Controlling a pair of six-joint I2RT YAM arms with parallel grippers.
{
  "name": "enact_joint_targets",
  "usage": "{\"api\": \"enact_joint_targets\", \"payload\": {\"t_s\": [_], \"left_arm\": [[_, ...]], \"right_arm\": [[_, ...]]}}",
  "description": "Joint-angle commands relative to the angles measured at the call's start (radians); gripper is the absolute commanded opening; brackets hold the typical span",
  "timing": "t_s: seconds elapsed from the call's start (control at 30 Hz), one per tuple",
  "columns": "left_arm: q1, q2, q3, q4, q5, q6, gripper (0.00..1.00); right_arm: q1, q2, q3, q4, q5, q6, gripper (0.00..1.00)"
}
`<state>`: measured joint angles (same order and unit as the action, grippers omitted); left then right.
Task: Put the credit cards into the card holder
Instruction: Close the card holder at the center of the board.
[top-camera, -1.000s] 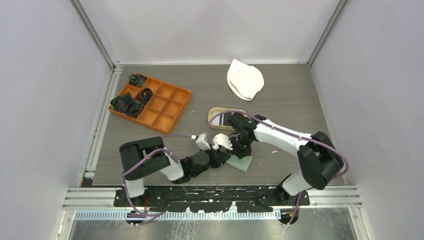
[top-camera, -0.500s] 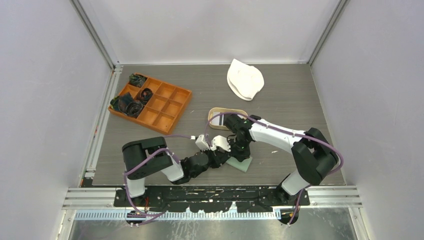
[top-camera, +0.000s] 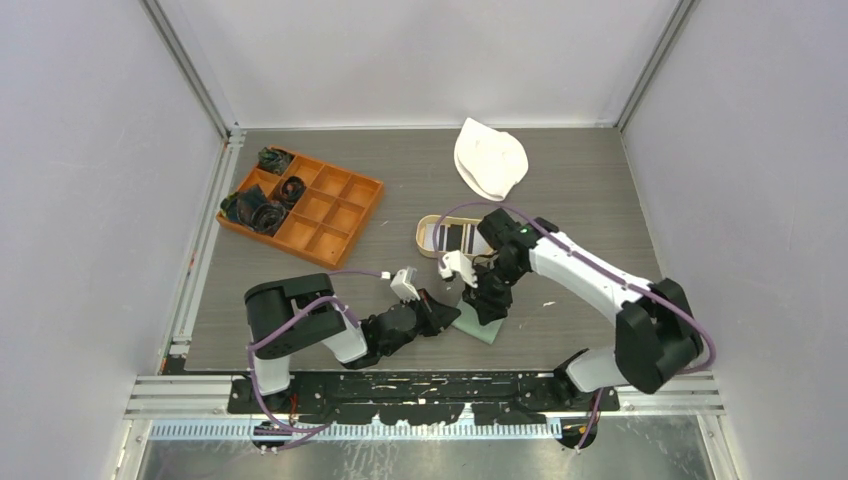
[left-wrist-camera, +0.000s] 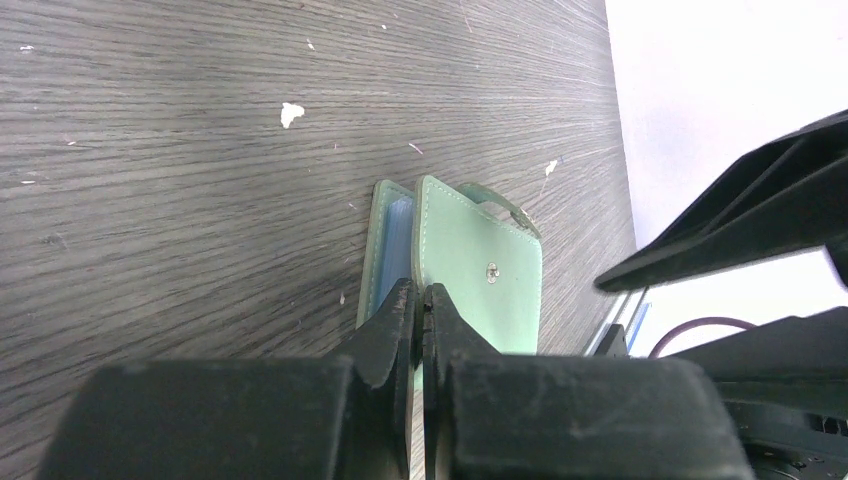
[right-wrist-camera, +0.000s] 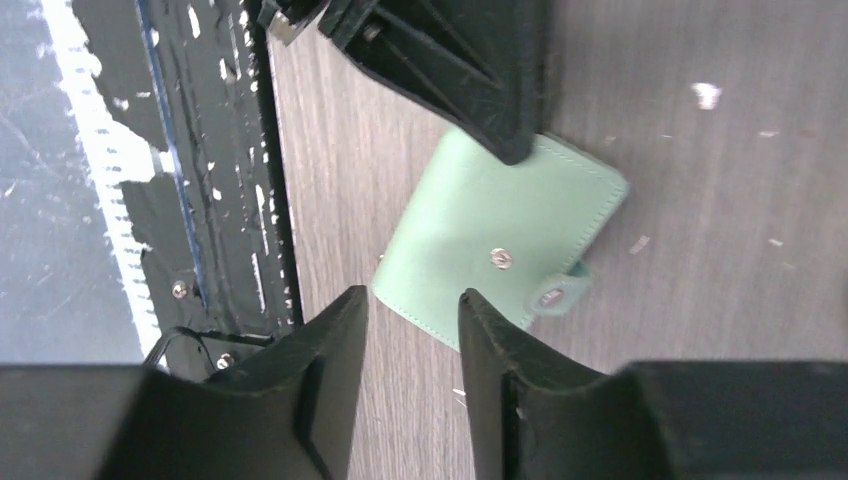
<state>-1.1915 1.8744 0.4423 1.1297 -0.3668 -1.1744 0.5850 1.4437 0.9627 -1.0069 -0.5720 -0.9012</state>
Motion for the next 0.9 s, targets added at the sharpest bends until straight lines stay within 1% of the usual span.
{"api": "enact_joint_targets", "payload": {"t_s": [0.0, 0.07, 0.13, 0.33, 0.57, 0.63, 0.73, 0.83, 0.87], "left_arm": [[-0.001, 0.000, -0.002, 0.010, -0.020, 0.017, 0.00], [-0.002, -0.001, -0.001, 0.005, -0.019, 0.018, 0.00], [-0.002, 0.001, 0.002, 0.004, -0.018, 0.016, 0.00], [-0.001, 0.006, 0.007, 0.005, -0.015, 0.016, 0.00], [-0.001, 0.008, 0.006, 0.008, -0.015, 0.014, 0.00], [-0.001, 0.010, 0.002, 0.013, -0.014, 0.014, 0.00], [-0.001, 0.008, 0.000, 0.015, -0.015, 0.013, 0.00], [-0.002, 0.009, -0.001, 0.016, -0.014, 0.013, 0.00], [-0.001, 0.010, 0.000, 0.016, -0.015, 0.013, 0.00]], "right_arm": [[-0.046, -0.106, -0.004, 0.093, -0.014, 0.059, 0.48], [-0.056, -0.124, -0.032, 0.167, 0.048, 0.100, 0.56], [-0.057, -0.118, -0.045, 0.204, 0.102, 0.127, 0.59], [-0.050, -0.029, -0.032, 0.214, 0.164, 0.162, 0.57], [-0.014, 0.014, -0.033, 0.258, 0.246, 0.205, 0.55], [-0.008, 0.024, -0.028, 0.262, 0.257, 0.213, 0.50], [-0.006, 0.026, -0.022, 0.269, 0.272, 0.227, 0.38], [-0.006, 0.023, -0.019, 0.268, 0.279, 0.232, 0.23], [-0.006, 0.022, -0.016, 0.264, 0.279, 0.232, 0.20]]}}
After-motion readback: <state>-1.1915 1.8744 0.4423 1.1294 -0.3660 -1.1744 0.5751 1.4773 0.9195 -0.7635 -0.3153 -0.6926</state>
